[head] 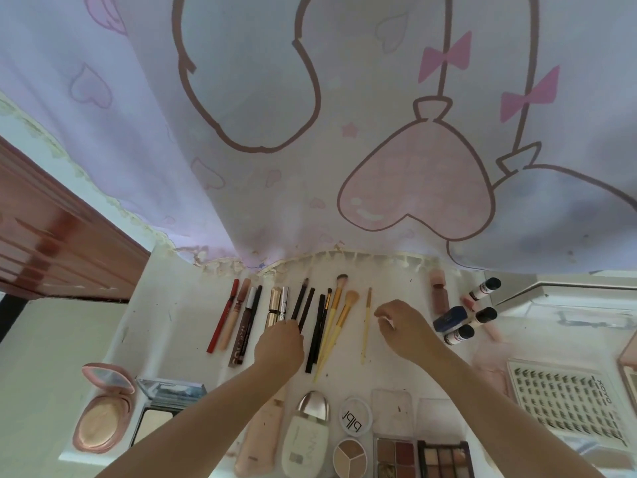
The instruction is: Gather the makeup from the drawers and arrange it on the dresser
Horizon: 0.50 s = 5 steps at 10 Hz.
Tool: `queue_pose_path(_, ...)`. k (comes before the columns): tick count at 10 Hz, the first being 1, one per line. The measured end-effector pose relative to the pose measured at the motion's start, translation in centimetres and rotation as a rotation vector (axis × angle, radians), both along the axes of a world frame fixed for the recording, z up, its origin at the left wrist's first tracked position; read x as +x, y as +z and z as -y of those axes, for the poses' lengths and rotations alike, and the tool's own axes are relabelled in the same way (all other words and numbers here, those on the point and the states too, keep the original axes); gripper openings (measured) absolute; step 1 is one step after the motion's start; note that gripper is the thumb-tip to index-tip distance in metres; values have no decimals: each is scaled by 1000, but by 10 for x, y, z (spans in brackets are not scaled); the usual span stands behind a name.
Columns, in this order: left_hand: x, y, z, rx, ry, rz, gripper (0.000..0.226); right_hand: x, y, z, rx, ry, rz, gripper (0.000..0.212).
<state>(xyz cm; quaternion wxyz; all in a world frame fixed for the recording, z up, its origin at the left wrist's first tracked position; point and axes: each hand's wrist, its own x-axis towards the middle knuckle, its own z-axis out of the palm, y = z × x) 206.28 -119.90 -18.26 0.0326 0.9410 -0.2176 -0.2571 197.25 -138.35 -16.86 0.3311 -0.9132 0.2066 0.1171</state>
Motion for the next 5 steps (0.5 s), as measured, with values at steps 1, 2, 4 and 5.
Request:
queue_pose_path(1, 1, -2, 7, 128, 31, -49, 23, -10, -13, -4, -97, 108, -162, 31)
queue_pose_path(2, 4, -5, 9, 193, -3, -37, 23, -17, -25, -15, -165, 254, -199, 32)
queue_pose_path(4, 5, -3, 9, 187, -75, 43, 25, -15, -28, -20, -199, 299, -181, 35)
queue_pose_path(5, 3, 5, 18, 52, -157, 113, 28, -18, -18, -10, -142, 275, -198, 35)
